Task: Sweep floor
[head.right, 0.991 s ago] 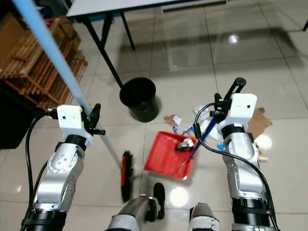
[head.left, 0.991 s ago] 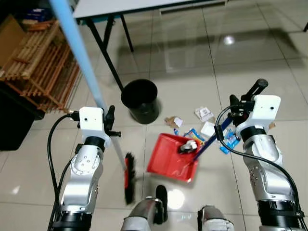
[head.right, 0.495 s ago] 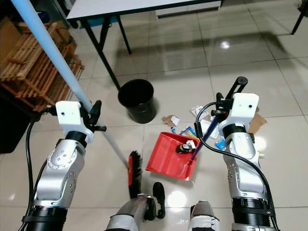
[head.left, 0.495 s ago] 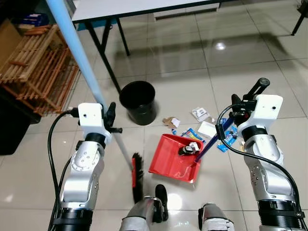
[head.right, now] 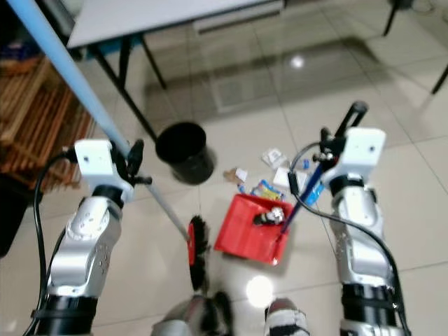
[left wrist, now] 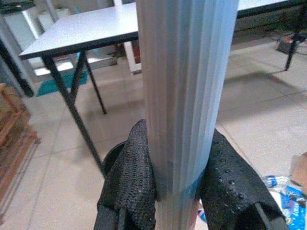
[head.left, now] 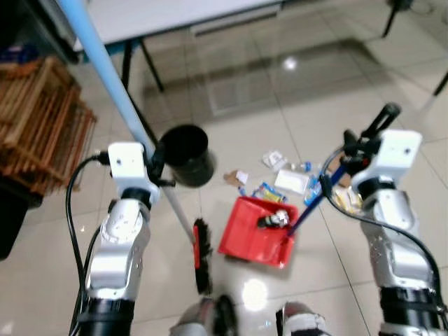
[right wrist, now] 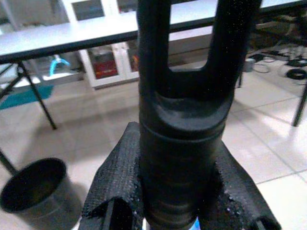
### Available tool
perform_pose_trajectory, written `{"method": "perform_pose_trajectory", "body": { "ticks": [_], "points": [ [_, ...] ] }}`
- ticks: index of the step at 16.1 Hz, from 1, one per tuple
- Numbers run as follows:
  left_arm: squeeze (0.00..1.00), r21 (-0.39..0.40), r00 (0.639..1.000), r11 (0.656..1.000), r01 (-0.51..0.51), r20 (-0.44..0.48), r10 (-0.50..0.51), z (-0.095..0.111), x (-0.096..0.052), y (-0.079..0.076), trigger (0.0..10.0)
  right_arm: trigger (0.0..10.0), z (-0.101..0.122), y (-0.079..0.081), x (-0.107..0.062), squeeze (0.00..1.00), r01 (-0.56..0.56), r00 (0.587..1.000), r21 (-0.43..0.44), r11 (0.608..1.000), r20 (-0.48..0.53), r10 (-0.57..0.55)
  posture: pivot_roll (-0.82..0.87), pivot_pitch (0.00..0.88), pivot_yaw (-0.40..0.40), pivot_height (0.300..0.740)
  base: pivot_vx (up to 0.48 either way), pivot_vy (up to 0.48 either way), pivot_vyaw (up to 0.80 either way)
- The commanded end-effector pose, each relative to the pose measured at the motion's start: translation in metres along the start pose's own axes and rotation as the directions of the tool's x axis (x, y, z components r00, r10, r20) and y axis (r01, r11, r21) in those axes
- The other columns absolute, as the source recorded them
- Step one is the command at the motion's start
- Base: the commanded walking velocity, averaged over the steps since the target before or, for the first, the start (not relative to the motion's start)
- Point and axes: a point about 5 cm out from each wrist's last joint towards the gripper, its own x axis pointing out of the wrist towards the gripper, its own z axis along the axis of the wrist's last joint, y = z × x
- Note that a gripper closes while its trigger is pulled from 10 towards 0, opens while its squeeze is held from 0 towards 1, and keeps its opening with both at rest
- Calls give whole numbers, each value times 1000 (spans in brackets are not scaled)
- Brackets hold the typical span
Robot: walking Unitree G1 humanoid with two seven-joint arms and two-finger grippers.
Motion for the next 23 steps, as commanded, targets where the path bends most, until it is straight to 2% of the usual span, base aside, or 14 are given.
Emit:
{"method": "perform_pose_trajectory", "body": {
  "ticks": [1, 23],
  "points": [
    [0, 24, 999, 999, -37, 24, 37, 7, -1, 11, 10000, 10000, 6, 11, 1, 0, -37, 999, 26, 999, 32, 36, -193, 229, 175, 740, 330, 0, 0],
    [0, 26, 998, 998, -55, 25, 55, 9, 0, 12, 10000, 10000, 9, 13, 5, 0, -42, 998, 21, 999, 45, 41, -187, 216, 171, 740, 323, 0, 0]
  ]
}}
